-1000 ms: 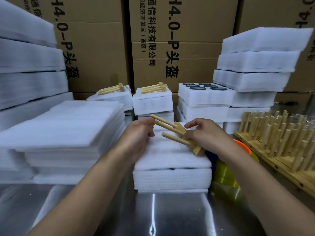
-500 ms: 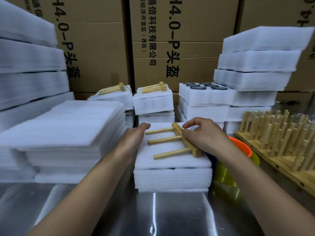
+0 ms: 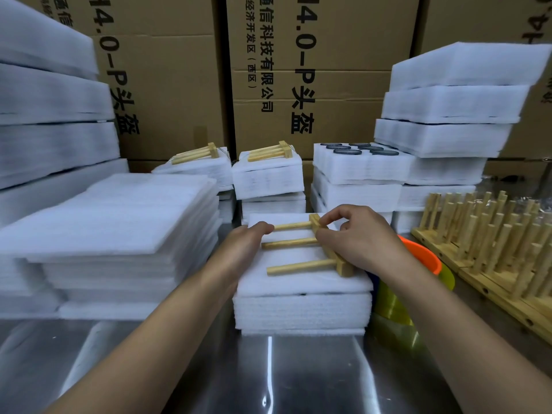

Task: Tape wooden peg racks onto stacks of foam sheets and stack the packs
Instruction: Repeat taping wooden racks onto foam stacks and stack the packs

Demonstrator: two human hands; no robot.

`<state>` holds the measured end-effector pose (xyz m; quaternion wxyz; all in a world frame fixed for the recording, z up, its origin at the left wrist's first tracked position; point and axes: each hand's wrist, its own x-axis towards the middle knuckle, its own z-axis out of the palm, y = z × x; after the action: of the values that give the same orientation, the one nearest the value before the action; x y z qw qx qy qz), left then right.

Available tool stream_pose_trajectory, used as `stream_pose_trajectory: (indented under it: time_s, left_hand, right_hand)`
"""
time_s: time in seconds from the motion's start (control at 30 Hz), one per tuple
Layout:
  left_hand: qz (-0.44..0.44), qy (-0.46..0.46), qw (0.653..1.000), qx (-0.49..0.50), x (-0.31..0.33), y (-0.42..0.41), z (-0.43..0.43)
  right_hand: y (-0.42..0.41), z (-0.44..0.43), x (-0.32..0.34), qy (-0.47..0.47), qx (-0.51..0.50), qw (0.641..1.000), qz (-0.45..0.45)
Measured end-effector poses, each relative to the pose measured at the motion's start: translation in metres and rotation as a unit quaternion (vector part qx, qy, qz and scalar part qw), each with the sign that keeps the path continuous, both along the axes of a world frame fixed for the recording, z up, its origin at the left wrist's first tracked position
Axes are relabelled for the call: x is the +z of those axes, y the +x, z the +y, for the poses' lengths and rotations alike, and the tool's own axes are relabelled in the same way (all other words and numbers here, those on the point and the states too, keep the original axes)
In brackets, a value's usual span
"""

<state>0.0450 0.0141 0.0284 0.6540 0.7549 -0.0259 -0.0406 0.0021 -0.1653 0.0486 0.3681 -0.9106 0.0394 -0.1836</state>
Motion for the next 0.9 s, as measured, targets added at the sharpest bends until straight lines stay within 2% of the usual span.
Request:
stream_pose_trajectory:
  time_s: [0.33, 0.43, 0.53, 0.73, 0.9]
  left_hand:
    - [-0.033, 0.013, 0.999, -0.030, 0.006, -0.009, 0.000]
    - [-0.036, 0.013, 0.999, -0.029, 0.005, -0.009, 0.000]
    - [-0.033, 0.009, 0.999, -0.027, 0.006, -0.009, 0.000]
    - [-0.028, 0.006, 0.999, -0.029, 0.007, -0.011, -0.001]
    - [-0.025, 0.011, 0.999, -0.018, 0.007, -0.011, 0.000]
  right_hand:
    - [-0.005, 0.001, 0.007, -0.019, 0.011, 1.000, 0.002]
    - [-0.011, -0.014, 0.020, -0.010, -0.057, 0.997, -0.042]
    - [-0.021, -0.040, 0.030, -0.100, -0.137, 0.984, -0.054]
    - [-0.030, -0.056, 0.032, -0.202, -0.148, 0.959, 0.133]
    - [-0.030, -0.039, 0.030, -0.223, -0.081, 0.947, 0.214]
